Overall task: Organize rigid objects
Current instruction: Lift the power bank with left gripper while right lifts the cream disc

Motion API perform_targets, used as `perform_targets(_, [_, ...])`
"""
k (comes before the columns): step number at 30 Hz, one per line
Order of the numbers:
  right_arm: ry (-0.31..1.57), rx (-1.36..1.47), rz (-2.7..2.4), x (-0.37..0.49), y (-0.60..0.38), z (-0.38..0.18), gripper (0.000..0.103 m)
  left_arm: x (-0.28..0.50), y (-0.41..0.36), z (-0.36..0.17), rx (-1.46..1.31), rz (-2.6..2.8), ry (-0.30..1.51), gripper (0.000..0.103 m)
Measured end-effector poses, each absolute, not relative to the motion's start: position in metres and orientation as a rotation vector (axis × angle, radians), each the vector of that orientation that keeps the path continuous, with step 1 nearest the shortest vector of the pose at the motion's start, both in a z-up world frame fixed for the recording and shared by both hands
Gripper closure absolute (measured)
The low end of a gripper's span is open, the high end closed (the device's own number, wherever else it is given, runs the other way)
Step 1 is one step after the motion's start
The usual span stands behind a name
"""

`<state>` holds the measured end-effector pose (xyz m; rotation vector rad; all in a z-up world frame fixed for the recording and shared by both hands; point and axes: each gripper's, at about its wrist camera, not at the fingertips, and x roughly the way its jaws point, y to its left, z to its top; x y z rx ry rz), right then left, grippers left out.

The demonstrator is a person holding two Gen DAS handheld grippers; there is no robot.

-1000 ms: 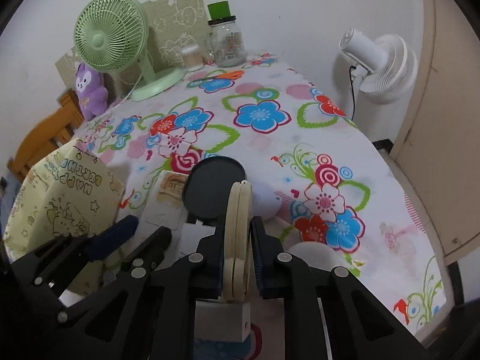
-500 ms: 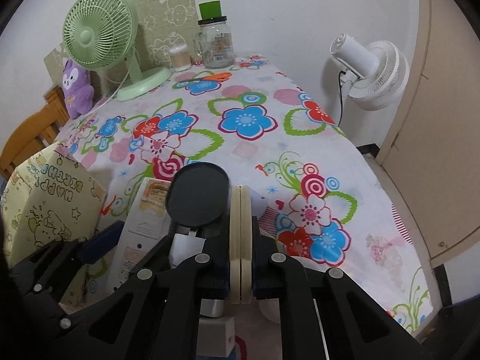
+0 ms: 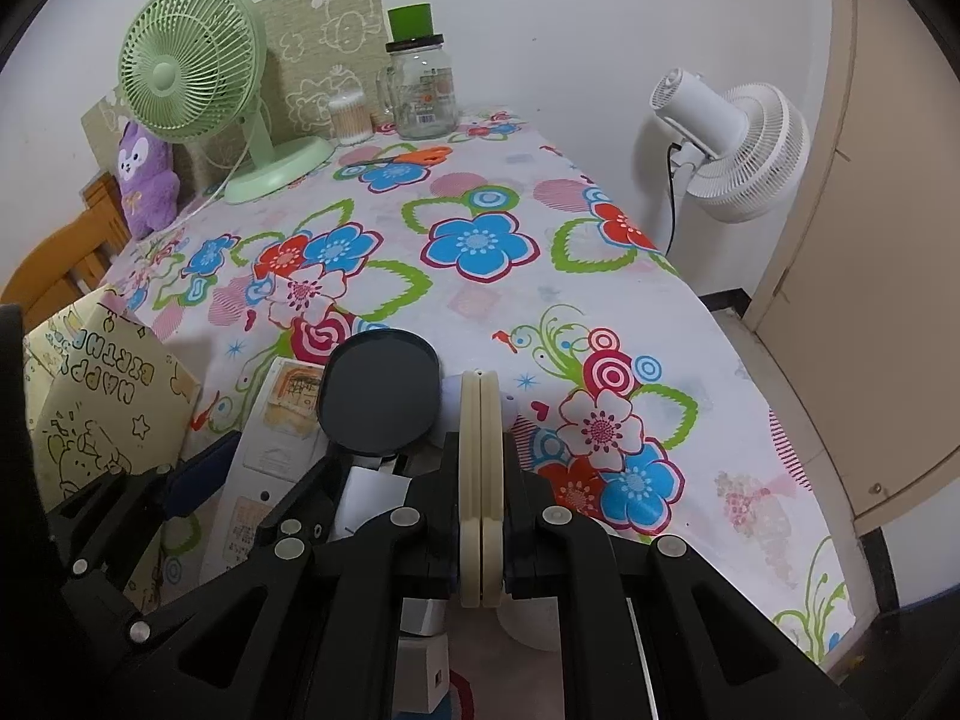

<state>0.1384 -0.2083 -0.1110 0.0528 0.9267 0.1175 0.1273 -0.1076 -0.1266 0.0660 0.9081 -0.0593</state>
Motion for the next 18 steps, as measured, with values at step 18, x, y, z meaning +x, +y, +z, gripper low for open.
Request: perform_targets(18, [0.876,0.073,0.131,0.122,-0.205,-0.082,0.091,0.105,-0.105,-0.092,0.041,-0.117,0.875,0.057])
